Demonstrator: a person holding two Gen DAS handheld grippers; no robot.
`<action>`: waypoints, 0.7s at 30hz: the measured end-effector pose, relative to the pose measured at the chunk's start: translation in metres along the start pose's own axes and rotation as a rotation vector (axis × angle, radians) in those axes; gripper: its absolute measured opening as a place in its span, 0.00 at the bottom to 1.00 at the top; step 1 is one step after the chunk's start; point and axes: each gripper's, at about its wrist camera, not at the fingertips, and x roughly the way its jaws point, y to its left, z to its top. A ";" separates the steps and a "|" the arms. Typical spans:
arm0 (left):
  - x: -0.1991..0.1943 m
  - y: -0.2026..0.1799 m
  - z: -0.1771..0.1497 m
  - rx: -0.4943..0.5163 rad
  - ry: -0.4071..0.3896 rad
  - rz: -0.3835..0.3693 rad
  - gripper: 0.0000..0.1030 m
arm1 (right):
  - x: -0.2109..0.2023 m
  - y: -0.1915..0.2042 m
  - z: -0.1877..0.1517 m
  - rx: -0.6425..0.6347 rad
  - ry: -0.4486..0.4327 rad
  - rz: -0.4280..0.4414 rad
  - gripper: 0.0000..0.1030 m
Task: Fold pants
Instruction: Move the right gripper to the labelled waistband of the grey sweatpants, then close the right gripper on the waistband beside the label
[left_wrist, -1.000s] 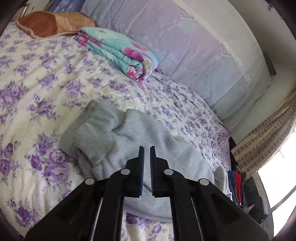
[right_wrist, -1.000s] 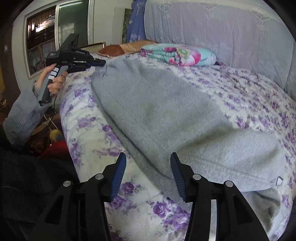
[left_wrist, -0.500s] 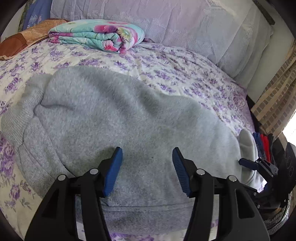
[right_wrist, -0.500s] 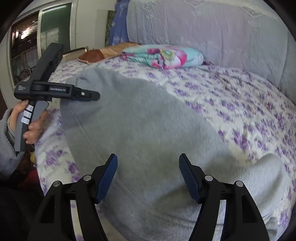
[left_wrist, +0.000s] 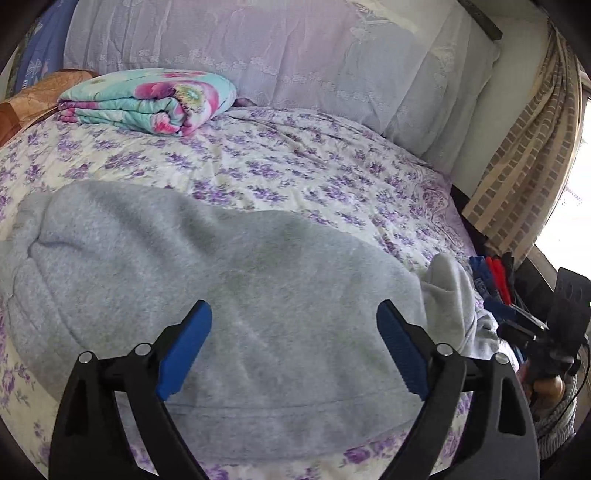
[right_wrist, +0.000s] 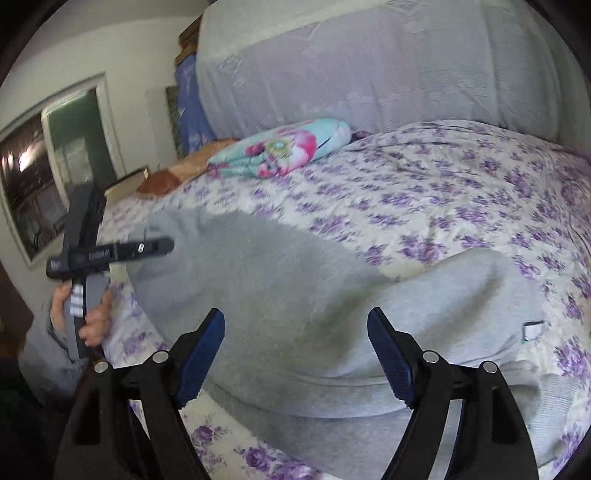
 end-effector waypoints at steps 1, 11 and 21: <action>0.005 -0.006 0.000 0.014 0.009 -0.018 0.87 | -0.006 -0.015 0.005 0.061 -0.016 -0.025 0.79; 0.052 -0.011 -0.028 0.037 0.124 -0.068 0.95 | -0.018 -0.161 -0.016 0.704 0.002 -0.041 0.75; 0.053 -0.011 -0.030 0.041 0.129 -0.071 0.95 | 0.037 -0.209 -0.029 0.882 0.157 -0.059 0.73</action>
